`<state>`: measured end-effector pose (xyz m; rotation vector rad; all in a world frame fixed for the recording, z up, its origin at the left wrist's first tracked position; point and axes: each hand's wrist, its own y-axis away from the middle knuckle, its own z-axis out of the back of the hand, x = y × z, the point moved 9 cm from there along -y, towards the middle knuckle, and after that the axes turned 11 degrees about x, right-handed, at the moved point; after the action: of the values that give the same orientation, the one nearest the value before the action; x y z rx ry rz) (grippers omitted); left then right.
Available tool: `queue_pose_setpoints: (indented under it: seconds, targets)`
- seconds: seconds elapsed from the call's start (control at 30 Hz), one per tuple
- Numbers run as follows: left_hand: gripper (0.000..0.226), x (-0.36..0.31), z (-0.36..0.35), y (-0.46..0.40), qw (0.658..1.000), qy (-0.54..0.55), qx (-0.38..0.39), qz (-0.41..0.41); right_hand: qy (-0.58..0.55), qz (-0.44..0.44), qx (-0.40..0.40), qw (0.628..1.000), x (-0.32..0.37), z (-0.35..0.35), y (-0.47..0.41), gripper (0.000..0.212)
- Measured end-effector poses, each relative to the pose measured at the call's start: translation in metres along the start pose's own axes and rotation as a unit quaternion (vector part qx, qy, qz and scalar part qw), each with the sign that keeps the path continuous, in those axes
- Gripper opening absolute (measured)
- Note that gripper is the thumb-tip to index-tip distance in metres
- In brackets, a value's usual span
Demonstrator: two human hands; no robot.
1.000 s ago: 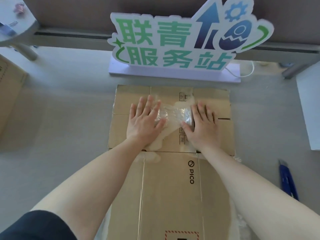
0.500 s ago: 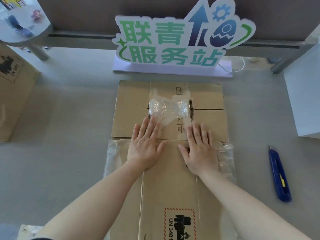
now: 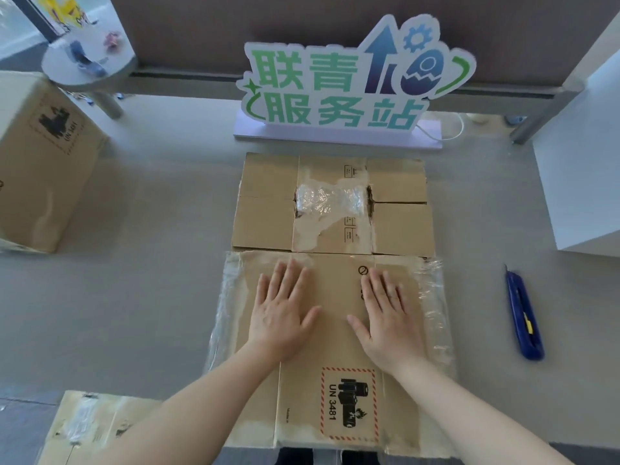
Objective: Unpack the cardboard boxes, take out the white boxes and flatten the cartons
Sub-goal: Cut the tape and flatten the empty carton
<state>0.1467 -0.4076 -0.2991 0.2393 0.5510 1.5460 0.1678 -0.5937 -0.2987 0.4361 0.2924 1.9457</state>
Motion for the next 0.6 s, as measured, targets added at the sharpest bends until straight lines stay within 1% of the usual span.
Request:
queue_pose_setpoints:
  seconds: [0.07, 0.23, 0.43, 0.53, 0.6]
  targets:
    - [0.075, 0.002, -0.011, 0.013, 1.000, -0.010, 0.000, 0.006, 0.010, -0.013, 0.008, 1.000, 0.000, -0.014, 0.009, 0.080]
    - [0.070, 0.002, -0.013, 0.012, 0.999, -0.013, -0.030, -0.002, 0.011, -0.014, -0.016, 1.000, -0.001, -0.017, 0.008, 0.076]
    - [0.069, 0.001, -0.014, 0.014, 1.000, -0.018, -0.019, 0.007, 0.006, -0.024, -0.009, 1.000, 0.000, -0.017, 0.014, 0.072]
    - [0.075, -0.004, -0.025, 0.037, 1.000, -0.019, -0.012, -0.008, 0.012, -0.002, -0.008, 1.000, 0.012, -0.025, 0.038, 0.074]
    - [0.077, -0.007, -0.039, 0.057, 0.999, -0.013, -0.023, -0.018, 0.012, 0.018, -0.006, 1.000, 0.022, -0.038, 0.058, 0.078]
